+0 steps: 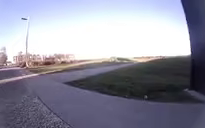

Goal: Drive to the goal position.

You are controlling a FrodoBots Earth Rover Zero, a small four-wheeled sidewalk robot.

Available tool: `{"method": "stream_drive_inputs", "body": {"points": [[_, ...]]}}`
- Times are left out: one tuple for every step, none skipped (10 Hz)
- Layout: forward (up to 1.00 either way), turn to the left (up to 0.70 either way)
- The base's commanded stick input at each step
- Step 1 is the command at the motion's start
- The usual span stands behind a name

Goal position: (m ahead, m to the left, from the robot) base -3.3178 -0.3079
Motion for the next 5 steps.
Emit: {"method": "stream_drive_inputs", "body": {"points": [[-0.7, -0.35], [-0.7, 0.0], [-0.7, 0.0], [-0.7, 0.0], [-0.7, 0.0]]}}
